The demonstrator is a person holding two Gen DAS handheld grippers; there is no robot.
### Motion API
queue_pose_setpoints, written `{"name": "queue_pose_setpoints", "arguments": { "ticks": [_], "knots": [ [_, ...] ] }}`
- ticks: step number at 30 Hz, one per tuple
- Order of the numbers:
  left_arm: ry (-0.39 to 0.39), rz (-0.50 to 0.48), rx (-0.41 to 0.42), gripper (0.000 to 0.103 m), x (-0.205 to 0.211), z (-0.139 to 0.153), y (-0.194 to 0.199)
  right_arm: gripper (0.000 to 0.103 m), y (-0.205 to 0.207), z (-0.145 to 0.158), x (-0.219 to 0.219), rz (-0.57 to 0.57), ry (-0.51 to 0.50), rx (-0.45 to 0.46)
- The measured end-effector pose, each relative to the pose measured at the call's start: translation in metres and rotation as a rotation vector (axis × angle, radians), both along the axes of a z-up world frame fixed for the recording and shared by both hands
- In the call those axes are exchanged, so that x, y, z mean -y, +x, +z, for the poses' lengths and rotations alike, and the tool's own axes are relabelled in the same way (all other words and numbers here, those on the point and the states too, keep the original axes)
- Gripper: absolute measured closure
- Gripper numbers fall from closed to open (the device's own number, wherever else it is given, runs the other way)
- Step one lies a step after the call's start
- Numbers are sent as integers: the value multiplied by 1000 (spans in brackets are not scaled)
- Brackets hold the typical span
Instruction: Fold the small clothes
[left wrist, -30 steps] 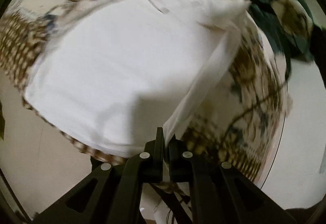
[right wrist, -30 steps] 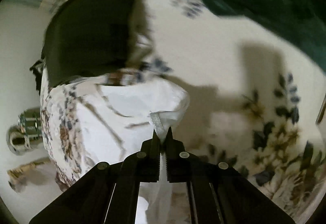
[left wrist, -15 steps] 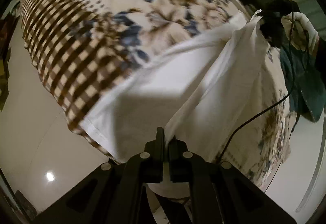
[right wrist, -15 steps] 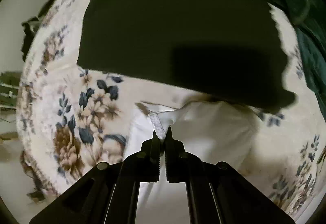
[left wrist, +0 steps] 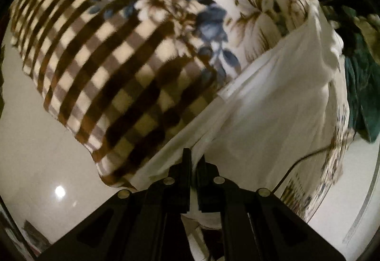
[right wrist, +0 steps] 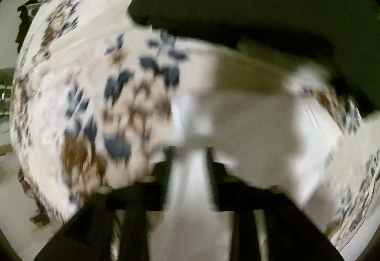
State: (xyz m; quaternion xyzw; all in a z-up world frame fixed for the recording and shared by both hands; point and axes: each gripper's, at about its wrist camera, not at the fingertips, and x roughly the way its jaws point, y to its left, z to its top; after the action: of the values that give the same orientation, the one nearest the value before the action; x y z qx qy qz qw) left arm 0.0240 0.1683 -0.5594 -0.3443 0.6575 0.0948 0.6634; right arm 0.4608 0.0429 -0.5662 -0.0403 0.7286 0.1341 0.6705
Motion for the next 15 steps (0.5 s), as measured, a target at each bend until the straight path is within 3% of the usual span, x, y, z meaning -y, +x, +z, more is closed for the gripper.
{"name": "queue_pose_setpoints", "arguments": {
  "ticks": [3,5,10,12,15],
  "knots": [
    [-10,-54,-4,99,3,-2,2,57,-66,26,32,57,12,-18],
    [-14,-91,-32,97,5,-7,1,57,-129,24,57,61,12,-94],
    [-4,-157,-125,96,3,-20,-22,57,-303,-25,94,40,54,-388],
    [-1,-145,-147,96,-5,-19,-35,57,-353,-41,105,8,67,-455],
    [-49,-86,-130,96,-14,-5,-45,57,-395,-45,130,-124,117,-476]
  ]
}}
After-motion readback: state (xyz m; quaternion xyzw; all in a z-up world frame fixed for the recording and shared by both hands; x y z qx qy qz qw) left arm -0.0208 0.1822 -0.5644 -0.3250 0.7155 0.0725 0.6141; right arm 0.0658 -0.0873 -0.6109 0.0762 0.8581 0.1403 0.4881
